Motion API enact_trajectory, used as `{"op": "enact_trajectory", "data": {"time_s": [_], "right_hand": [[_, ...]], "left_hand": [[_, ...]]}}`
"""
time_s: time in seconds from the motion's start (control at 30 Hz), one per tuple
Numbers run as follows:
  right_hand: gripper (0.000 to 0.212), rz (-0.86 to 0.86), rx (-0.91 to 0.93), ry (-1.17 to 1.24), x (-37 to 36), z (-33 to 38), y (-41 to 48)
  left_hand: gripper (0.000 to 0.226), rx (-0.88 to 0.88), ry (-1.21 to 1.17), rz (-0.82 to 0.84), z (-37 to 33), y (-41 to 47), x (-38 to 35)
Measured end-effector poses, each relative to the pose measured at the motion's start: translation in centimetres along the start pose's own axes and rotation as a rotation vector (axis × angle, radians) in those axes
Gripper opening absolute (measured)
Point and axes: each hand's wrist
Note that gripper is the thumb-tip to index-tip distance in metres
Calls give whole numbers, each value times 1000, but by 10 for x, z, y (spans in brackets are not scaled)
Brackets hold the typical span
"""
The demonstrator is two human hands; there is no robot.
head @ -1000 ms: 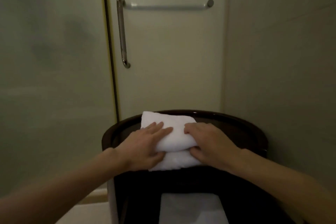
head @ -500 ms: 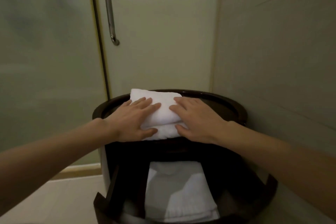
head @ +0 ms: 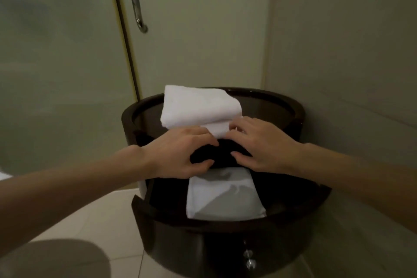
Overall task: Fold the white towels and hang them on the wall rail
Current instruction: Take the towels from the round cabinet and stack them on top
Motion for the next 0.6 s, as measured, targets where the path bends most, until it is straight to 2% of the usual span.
{"op": "enact_trajectory", "data": {"time_s": [0.1, 0.33, 0.6], "right_hand": [[39, 66, 14, 21, -7, 6, -12], [49, 226, 32, 77, -17, 11, -20], [57, 571, 1, 151, -35, 12, -19]], "left_hand": [[43, -3, 10, 98, -1, -5, -17], [62, 86, 86, 384, -5, 0, -42], [77, 179, 71, 598, 0, -1, -65]]}}
Point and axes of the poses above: each hand's wrist, its own y-axis towards the middle knuckle, its own x-axis out of the back of the hand, z = x × y, and after that the axes turned 9 degrees about x, right-handed
